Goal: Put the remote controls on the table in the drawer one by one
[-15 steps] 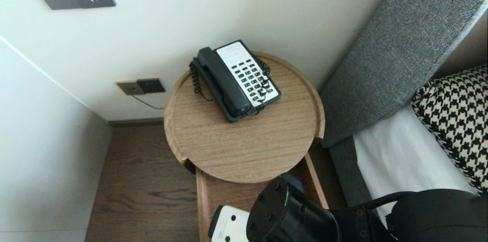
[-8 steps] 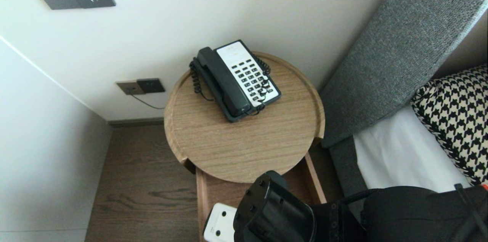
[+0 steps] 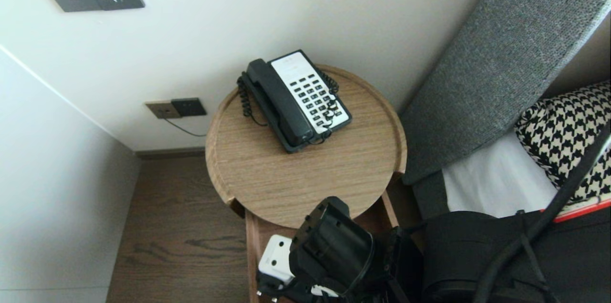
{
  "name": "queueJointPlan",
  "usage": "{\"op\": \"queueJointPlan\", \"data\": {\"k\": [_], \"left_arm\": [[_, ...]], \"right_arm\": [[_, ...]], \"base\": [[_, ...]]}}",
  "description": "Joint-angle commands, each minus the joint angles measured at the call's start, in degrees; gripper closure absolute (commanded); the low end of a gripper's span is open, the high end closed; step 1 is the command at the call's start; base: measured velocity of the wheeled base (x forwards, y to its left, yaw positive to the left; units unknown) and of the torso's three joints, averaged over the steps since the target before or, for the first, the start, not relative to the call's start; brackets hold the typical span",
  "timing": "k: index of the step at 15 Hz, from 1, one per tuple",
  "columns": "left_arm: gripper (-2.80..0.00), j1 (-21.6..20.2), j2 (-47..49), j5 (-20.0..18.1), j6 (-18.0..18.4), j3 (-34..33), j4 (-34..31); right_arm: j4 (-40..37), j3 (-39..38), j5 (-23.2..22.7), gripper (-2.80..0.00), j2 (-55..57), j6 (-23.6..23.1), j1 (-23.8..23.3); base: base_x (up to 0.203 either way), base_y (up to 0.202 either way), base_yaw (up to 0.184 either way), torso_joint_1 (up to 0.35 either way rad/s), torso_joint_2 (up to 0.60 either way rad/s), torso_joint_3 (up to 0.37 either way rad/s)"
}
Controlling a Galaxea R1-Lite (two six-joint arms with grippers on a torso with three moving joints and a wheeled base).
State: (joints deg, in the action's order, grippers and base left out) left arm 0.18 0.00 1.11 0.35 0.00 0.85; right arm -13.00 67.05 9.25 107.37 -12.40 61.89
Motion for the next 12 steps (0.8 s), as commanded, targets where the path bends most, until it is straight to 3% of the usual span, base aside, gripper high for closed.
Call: {"op": "queueJointPlan", "data": {"k": [1, 12], "left_arm": [[0.00, -0.01, 0.00, 0.03, 0.00, 0.00, 0.03], [0.00, -0.01, 0.00, 0.03, 0.00, 0.00, 0.03]], "right_arm": [[0.53, 0.63, -0.50, 0.00, 2.38, -0.08, -0.86], [2.80, 1.14, -0.82, 0.00, 6.43, -0.87, -4.22]], "base": [[0.000, 0.000, 0.000, 0.000, 0.00, 0.000], [0.000, 0.000, 0.000, 0.000, 0.00, 0.000]]}}
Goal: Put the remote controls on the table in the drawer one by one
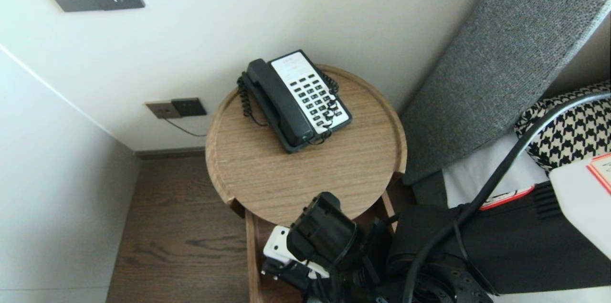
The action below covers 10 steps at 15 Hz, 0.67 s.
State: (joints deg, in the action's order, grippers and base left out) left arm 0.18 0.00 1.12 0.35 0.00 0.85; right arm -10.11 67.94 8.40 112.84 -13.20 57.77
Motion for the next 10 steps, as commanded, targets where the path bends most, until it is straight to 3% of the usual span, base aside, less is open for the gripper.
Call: {"op": "queueJointPlan", "data": {"k": [1, 10], "left_arm": [[0.00, -0.01, 0.00, 0.02, 0.00, 0.00, 0.03], [0.00, -0.01, 0.00, 0.02, 0.00, 0.00, 0.03]], "right_arm": [[-0.09, 0.34, 0.04, 0.00, 1.45, -0.08, -0.59], [0.70, 1.19, 0.74, 0.00, 4.81, -0.42, -1.69]], "base": [[0.000, 0.000, 0.000, 0.000, 0.00, 0.000], [0.000, 0.000, 0.000, 0.000, 0.00, 0.000]]}}
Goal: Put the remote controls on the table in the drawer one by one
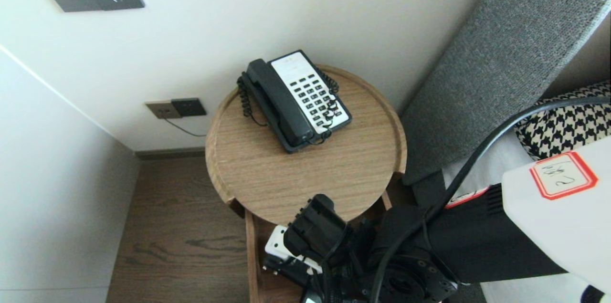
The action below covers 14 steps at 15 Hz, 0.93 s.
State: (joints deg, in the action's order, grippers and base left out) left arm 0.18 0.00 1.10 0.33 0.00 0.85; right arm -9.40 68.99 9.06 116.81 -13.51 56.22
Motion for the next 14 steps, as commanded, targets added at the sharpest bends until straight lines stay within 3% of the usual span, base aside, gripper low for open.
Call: {"op": "queueJointPlan", "data": {"k": [1, 14], "left_arm": [[0.00, -0.01, 0.00, 0.05, 0.02, 0.00, 0.03], [0.00, -0.01, 0.00, 0.05, 0.02, 0.00, 0.03]], "right_arm": [[-0.01, 0.45, 0.08, 0.00, 1.21, -0.12, -0.37], [-0.24, 3.70, 0.08, 0.00, 3.25, -0.03, -2.46]], "base": [[0.000, 0.000, 0.000, 0.000, 0.00, 0.000], [0.000, 0.000, 0.000, 0.000, 0.00, 0.000]]}}
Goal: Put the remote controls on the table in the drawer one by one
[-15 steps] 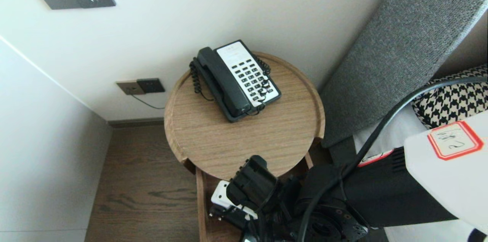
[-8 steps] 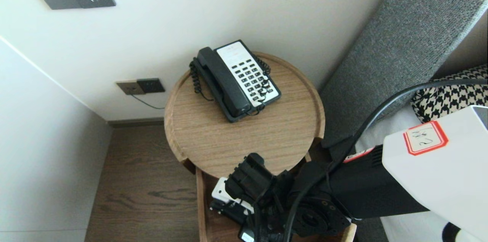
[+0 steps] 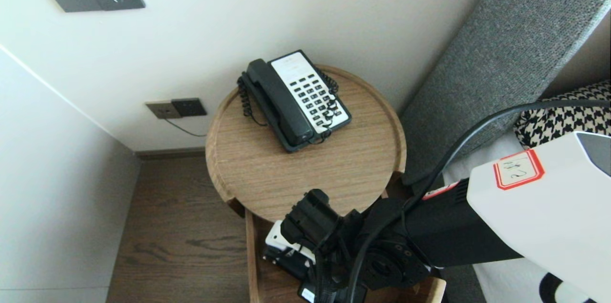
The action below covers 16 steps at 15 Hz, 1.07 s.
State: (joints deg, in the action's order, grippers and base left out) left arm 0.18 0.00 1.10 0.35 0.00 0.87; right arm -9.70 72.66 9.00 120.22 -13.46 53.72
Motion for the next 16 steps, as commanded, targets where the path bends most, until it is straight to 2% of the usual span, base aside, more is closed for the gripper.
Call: {"op": "queueJointPlan", "data": {"k": [1, 7, 8, 16], "left_arm": [[0.00, -0.01, 0.00, -0.02, 0.00, 0.00, 0.01], [0.00, -0.01, 0.00, 0.05, 0.00, 0.00, 0.01], [0.00, -0.01, 0.00, 0.05, 0.00, 0.00, 0.01], [0.00, -0.01, 0.00, 0.05, 0.00, 0.00, 0.01]], "right_arm": [[0.05, 0.03, 0.14, 0.00, -0.24, -0.07, -0.02], [0.12, 0.04, 0.76, 0.00, 0.01, 0.02, 0.15], [0.10, -0.04, 0.84, -2.80, -0.07, -0.01, 0.14], [-0.18, 0.03, 1.46, -2.80, -2.13, -0.07, 0.21]], "base": [[0.000, 0.000, 0.000, 0.000, 0.00, 0.000], [0.000, 0.000, 0.000, 0.000, 0.00, 0.000], [0.000, 0.000, 0.000, 0.000, 0.00, 0.000], [0.000, 0.000, 0.000, 0.000, 0.00, 0.000]]}}
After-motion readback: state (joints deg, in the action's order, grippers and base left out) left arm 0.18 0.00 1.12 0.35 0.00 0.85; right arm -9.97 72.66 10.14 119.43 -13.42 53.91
